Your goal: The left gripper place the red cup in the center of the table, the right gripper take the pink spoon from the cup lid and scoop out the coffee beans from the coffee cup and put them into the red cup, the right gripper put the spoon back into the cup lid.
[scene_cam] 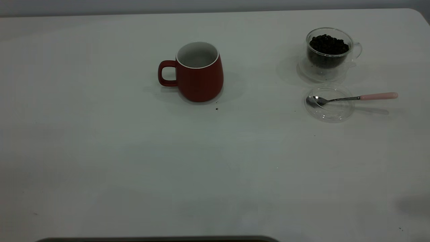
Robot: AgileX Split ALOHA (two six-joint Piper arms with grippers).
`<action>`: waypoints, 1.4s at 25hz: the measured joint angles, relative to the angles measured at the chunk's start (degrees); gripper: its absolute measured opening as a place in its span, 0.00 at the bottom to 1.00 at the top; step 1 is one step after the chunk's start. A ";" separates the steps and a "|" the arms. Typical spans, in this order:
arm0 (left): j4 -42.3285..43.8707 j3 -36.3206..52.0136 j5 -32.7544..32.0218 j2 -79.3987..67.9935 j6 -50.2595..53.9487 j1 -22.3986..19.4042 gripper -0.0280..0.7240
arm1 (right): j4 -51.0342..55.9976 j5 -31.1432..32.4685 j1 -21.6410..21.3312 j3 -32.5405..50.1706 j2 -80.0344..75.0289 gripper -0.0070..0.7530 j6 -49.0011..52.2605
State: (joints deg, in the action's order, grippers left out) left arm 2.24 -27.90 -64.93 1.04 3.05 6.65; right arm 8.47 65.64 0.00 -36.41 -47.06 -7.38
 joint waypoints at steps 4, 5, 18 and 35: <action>0.00 0.00 0.00 0.00 0.00 0.00 0.65 | -5.49 0.68 0.00 6.12 11.89 0.73 3.46; 0.00 0.00 0.00 0.00 0.00 0.00 0.65 | -5.86 0.01 0.00 7.08 14.58 0.73 4.15; 0.00 0.00 0.00 0.00 0.00 0.00 0.65 | -4.39 -1.94 0.00 9.53 31.97 0.73 5.30; 0.00 0.00 -0.02 0.00 0.00 0.00 0.65 | -3.94 -1.45 0.00 9.53 45.14 0.73 5.42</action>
State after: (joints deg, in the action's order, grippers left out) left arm 2.24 -27.90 -64.95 1.04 3.05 6.65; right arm 4.53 64.18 0.00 -26.88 -1.92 -1.97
